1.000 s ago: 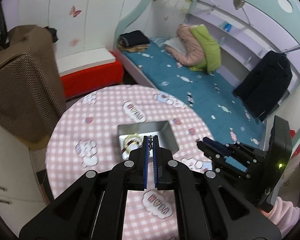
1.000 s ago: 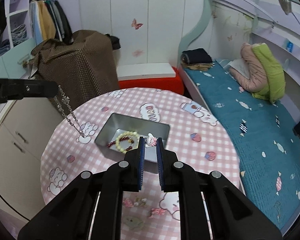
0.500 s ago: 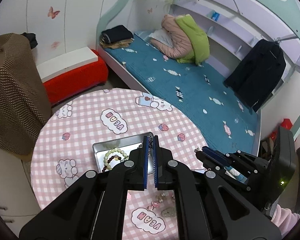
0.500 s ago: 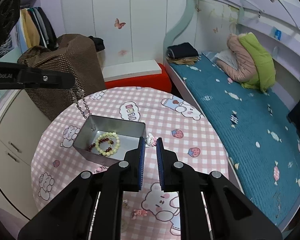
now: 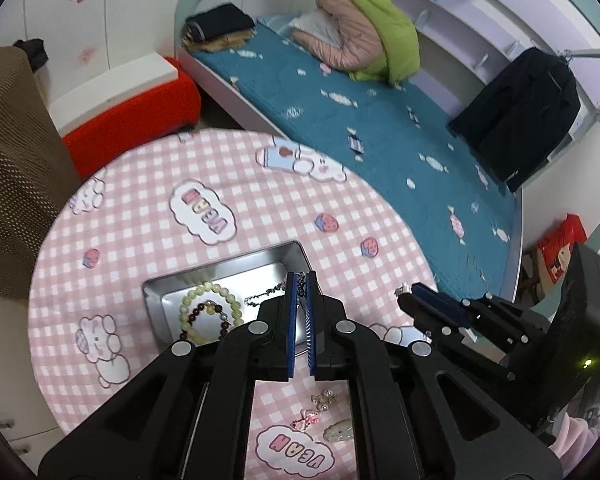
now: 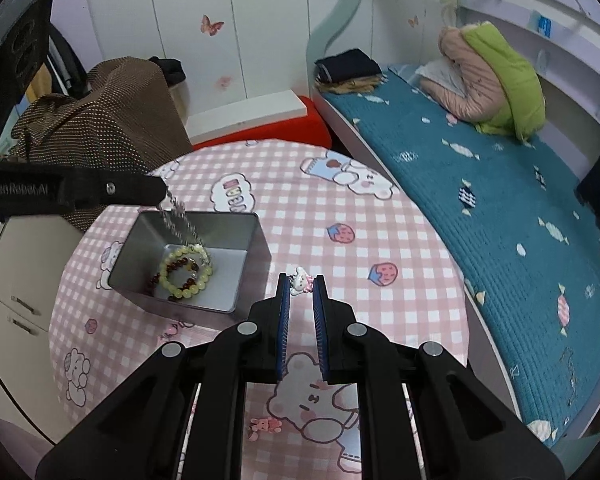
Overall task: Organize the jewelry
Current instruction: 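Lower the chain and pink charm into the grey tin and release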
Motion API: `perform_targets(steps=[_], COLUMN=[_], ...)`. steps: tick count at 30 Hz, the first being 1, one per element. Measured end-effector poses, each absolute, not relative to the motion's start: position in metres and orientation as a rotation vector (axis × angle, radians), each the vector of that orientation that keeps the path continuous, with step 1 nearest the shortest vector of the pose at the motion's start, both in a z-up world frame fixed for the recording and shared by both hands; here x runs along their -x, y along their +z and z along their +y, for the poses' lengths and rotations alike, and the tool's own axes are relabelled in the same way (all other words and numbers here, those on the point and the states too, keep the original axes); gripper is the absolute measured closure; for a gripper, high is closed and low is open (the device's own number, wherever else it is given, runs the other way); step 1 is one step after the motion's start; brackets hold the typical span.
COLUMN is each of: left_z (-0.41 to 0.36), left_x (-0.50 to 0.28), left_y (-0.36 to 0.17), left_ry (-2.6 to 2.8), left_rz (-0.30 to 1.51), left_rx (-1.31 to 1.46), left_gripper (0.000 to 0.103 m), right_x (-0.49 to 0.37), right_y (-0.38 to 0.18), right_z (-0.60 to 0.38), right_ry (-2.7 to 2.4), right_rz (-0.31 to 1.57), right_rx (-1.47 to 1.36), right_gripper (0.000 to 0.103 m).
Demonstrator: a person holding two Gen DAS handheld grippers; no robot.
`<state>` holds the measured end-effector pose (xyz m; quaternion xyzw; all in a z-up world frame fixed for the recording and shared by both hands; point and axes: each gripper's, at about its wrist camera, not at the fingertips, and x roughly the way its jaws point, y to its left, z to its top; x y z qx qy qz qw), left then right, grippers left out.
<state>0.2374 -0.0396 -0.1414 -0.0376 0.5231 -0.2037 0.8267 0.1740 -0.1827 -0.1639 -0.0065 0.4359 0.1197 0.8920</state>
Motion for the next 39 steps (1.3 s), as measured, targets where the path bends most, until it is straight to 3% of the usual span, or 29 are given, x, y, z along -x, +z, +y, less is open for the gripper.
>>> perform_targets(steps=[15, 17, 21, 37, 39], left_z=[-0.037, -0.035, -0.033, 0.004, 0.008], left_x=[-0.247, -0.247, -0.243, -0.216, -0.213], left_y=[-0.187, -0.188, -0.184, -0.178, -0.179], left_ry=[-0.392, -0.386, -0.378, -0.266, -0.255], left_rz=[1.235, 1.244, 1.23, 1.221, 1.223], left_rx=[0.061, 0.061, 0.067, 0.118, 0.126], left_gripper=[0.098, 0.093, 0.073, 0.072, 0.068], right_x=[-0.191, -0.192, -0.194, -0.196, -0.195], right_y=[-0.185, -0.186, -0.183, -0.175, -0.177], right_z=[-0.18, -0.177, -0.17, -0.128, -0.125], right_ry=[0.256, 0.267, 0.29, 0.43, 0.44], right_rz=[0.971, 0.973, 0.968, 0.947, 0.952], right_rx=[0.0, 0.01, 0.016, 0.083, 0.089], right_gripper=[0.092, 0.092, 0.092, 0.092, 0.092])
